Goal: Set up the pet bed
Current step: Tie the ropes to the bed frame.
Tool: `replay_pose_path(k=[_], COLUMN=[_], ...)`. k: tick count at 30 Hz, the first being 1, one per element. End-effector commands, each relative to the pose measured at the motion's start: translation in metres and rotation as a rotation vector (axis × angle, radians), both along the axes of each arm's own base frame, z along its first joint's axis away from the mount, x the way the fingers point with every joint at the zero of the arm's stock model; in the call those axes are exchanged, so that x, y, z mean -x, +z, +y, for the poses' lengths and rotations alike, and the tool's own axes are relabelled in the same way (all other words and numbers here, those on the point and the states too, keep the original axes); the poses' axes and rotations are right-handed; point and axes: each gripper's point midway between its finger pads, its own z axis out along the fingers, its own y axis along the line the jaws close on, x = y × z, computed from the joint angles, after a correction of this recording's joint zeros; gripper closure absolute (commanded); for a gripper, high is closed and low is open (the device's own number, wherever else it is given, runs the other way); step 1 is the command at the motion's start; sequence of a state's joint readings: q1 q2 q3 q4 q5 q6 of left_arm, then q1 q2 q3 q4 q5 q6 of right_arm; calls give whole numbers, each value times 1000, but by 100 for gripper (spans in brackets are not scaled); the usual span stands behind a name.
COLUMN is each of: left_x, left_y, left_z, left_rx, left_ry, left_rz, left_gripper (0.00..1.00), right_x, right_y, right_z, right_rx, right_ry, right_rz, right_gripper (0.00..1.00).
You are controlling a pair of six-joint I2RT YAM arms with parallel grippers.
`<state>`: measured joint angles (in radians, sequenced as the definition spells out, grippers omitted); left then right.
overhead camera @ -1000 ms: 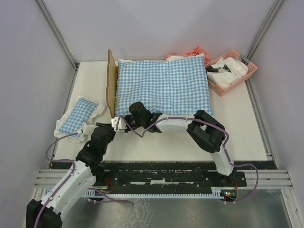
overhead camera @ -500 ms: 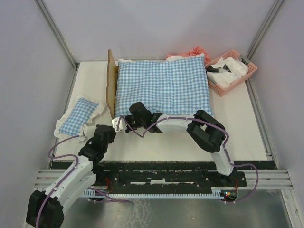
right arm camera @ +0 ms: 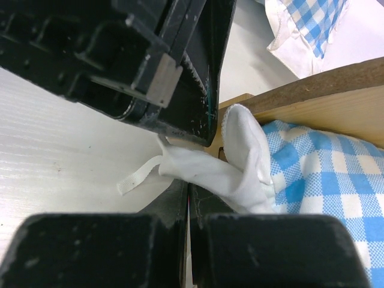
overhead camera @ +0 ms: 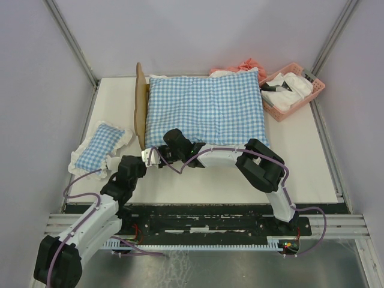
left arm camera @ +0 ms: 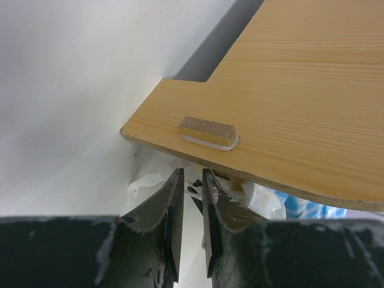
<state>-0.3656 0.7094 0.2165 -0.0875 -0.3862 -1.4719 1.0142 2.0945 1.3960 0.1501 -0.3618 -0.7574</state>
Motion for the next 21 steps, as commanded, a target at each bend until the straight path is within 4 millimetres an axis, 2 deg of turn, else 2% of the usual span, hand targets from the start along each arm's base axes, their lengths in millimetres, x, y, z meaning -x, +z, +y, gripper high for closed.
replay_pose_path(k=[1,13,18,21], left_x=[-9,-2,-4,-6], left_y=[13,6,4,5], left_z=[-5,-11,-9,-9], left_rx=[76,120,112,112], left_ry=[14,-7,3,5], left_rz=[-53,-34,-31,-37], left_gripper=[76,77,75,73], right_x=[-2,-7,-6,-4], right_y=[20,19,23,22], right_z=[7,11,11,11], right_rx=[-55,-70,-78,-78], right_ry=[16,-2,-3,7], right_rz=[-31,-26,-26,-24], right_gripper=[98,98,93,98])
